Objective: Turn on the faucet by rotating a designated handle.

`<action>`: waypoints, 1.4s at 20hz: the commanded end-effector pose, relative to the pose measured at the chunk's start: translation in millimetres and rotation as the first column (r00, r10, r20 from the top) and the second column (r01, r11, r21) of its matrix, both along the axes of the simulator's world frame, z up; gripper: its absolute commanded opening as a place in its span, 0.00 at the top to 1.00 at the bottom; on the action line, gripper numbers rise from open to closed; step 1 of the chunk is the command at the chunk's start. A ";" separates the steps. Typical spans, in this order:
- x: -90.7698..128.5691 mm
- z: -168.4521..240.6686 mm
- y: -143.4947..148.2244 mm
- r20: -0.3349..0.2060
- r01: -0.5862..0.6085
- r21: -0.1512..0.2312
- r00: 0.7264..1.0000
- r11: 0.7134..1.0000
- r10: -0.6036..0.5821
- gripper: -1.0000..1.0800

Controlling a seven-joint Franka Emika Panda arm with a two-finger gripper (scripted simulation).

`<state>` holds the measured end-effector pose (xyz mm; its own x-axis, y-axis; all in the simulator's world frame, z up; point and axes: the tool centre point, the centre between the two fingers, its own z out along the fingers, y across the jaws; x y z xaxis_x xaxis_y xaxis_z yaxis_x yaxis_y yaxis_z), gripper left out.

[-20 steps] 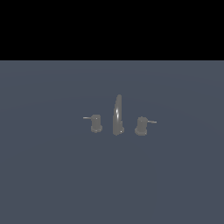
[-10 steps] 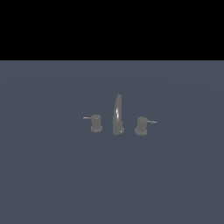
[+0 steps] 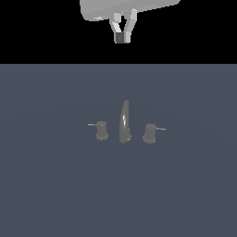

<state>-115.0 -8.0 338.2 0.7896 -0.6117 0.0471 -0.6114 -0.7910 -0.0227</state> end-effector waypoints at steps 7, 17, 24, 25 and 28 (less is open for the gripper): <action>43.5 -61.6 -18.8 -0.009 0.227 0.009 0.974 0.974 -0.227 1.00; 87.0 -134.2 -53.5 -0.023 0.478 0.013 0.878 0.878 -0.477 1.00; 112.0 -187.8 -86.4 -0.033 0.642 0.012 0.767 0.767 -0.641 1.00; 115.1 -195.5 -91.5 -0.034 0.664 0.011 0.748 0.748 -0.663 1.00; 122.8 -217.0 -106.5 -0.038 0.722 0.010 0.692 0.692 -0.721 1.00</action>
<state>3.7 -106.7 132.1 0.1470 -0.9891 0.0111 -0.9891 -0.1471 -0.0088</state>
